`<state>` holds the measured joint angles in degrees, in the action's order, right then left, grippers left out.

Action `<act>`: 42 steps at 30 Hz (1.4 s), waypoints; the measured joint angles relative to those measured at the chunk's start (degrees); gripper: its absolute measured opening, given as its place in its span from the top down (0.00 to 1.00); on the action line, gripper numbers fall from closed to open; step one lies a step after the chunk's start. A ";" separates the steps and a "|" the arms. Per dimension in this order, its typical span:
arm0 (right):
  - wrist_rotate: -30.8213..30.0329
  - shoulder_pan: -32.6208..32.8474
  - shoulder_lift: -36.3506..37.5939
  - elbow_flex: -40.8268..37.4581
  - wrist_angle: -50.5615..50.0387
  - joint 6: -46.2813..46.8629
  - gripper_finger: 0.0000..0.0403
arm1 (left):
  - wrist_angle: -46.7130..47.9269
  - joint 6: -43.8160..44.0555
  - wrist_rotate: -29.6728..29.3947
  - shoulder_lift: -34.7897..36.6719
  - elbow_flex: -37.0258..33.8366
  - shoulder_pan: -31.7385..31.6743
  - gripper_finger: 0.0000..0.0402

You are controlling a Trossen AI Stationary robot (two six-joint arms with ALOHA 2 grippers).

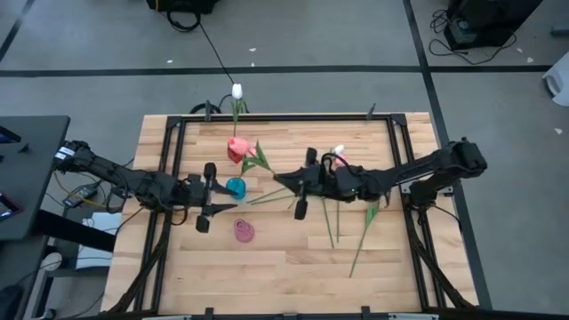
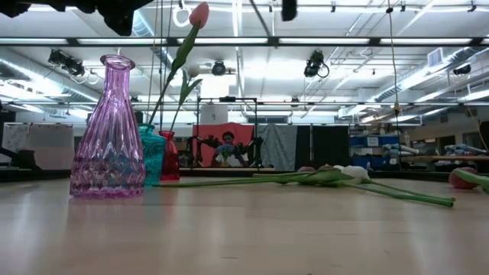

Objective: Sort flowers into vase by color
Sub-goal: Put the left pink flower into the blue vase

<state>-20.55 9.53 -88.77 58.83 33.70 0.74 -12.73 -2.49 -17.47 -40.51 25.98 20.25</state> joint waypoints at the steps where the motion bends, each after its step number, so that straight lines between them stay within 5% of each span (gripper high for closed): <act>1: 1.33 -0.18 -1.13 0.00 2.67 -0.28 0.97 | -0.65 -0.16 0.00 0.00 0.00 0.00 0.62; 8: 6.46 -0.30 -9.05 2.15 15.81 -1.94 0.97 | -5.11 1.03 0.00 -4.88 0.04 -0.64 0.62; 23: 9.42 -0.02 -20.98 19.67 7.54 -5.46 0.97 | -13.66 0.89 4.68 -11.23 1.05 -4.13 0.63; 29: 9.24 0.11 -20.87 19.82 7.15 -5.45 0.97 | -14.89 -0.33 4.07 -11.64 1.05 -4.33 0.72; 35: 9.04 0.09 -20.87 19.82 6.18 -5.04 0.97 | -14.95 -3.21 4.75 -11.67 1.05 -5.29 0.96; 42: 7.29 0.27 -20.85 19.87 4.76 -2.97 0.89 | -14.01 -3.02 6.01 -11.52 1.05 -5.38 0.99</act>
<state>-13.26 9.80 -109.62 78.70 38.45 -2.23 -26.74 -5.51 -11.46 -52.04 27.03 14.87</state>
